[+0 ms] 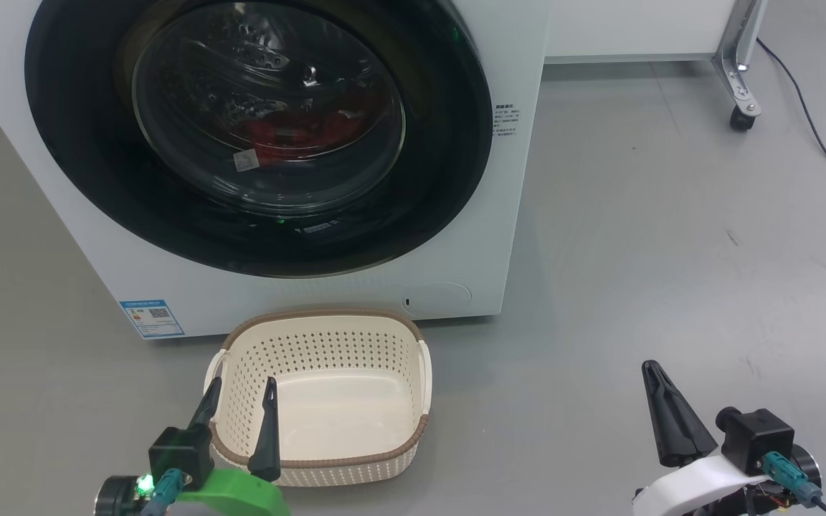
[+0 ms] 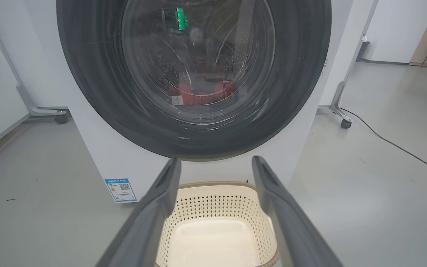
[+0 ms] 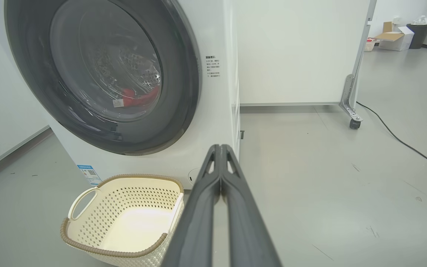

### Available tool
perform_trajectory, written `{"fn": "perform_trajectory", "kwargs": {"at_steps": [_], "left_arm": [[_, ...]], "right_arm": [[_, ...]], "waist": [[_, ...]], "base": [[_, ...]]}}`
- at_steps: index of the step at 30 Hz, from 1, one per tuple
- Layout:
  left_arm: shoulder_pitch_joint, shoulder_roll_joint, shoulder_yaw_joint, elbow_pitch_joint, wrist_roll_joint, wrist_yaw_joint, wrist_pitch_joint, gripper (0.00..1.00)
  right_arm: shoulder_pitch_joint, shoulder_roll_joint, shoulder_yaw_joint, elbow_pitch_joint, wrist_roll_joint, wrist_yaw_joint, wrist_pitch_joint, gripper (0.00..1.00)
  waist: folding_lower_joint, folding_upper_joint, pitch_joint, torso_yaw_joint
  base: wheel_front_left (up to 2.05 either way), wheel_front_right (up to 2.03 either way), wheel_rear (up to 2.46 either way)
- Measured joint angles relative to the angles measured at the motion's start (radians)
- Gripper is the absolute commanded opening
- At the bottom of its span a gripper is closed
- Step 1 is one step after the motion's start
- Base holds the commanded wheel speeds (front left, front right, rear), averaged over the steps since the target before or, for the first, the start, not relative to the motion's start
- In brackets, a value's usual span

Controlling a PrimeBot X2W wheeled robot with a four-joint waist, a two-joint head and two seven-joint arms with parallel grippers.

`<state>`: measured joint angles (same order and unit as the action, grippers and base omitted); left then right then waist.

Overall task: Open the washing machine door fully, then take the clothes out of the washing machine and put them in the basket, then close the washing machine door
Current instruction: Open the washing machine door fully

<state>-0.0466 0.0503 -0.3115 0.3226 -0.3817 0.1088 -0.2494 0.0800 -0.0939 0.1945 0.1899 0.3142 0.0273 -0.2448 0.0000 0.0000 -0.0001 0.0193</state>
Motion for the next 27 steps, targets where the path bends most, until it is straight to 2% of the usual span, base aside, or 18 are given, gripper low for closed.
{"fn": "perform_trajectory", "kwargs": {"at_steps": [16, 27], "left_arm": [[0.0, -0.001, -0.004, 0.003, 0.005, 0.0, 0.0, 1.0], [-0.004, -0.002, -0.018, -0.012, 0.014, 0.0, 0.0, 1.0]], "right_arm": [[0.003, 0.009, -0.016, 0.012, 0.013, 0.024, 0.0, 0.0], [-0.018, 0.035, -0.087, 0.011, 0.172, 0.053, 0.0, 0.0]], "waist": [[0.0, 0.0, 0.002, 0.003], [0.0, 0.0, 0.039, 0.015]], "base": [[0.0, 0.0, 0.0], [0.0, 0.0, 0.0]]}}
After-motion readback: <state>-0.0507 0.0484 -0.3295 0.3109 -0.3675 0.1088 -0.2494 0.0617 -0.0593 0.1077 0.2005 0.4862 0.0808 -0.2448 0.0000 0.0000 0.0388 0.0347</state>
